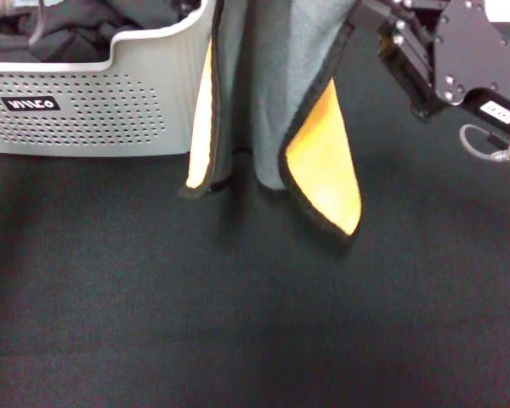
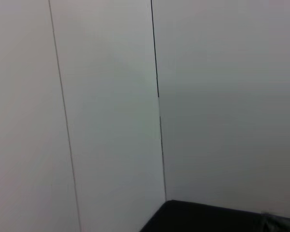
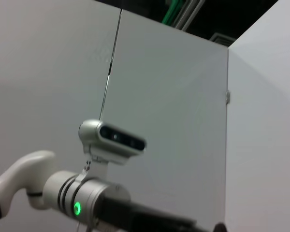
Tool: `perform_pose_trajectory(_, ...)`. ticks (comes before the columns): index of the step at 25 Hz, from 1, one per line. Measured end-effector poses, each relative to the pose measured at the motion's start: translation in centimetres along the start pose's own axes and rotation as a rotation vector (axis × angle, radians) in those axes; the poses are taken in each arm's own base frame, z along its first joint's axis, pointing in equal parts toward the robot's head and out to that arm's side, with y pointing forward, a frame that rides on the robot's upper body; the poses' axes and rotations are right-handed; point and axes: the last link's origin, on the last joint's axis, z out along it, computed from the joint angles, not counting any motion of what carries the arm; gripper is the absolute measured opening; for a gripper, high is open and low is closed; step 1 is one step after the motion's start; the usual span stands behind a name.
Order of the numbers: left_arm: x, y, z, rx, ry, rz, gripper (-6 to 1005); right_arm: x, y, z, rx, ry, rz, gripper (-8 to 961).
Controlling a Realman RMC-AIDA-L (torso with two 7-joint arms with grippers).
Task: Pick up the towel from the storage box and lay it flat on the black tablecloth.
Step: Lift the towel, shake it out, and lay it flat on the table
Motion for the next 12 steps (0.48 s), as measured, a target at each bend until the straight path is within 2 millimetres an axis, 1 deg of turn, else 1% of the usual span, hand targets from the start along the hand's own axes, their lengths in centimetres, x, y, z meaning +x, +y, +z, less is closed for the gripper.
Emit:
perform_pose_trajectory(4, -1.8, 0.0, 0.2, -0.054, -0.017, -0.052, 36, -0.6, -0.5, 0.0, 0.009, -0.016, -0.014, 19)
perform_pose_trajectory(5, -1.8, 0.0, 0.2, -0.054, -0.017, -0.052, 36, -0.9, -0.8, 0.1, 0.009, -0.021, -0.017, 19)
perform_pose_trajectory(6, -3.4, 0.3, 0.7, -0.110, -0.015, -0.095, 37, -1.1, -1.0, 0.2, 0.006, -0.024, -0.018, 19)
perform_pose_trajectory(7, -3.7, 0.3, 0.8, -0.118, -0.015, -0.100, 50, -1.4, -1.2, 0.3, 0.000, -0.026, -0.021, 19)
perform_pose_trajectory(12, -7.0, 0.8, 1.8, -0.184, 0.006, -0.156, 117, -3.2, -2.3, 0.8, -0.055, -0.011, -0.041, 19)
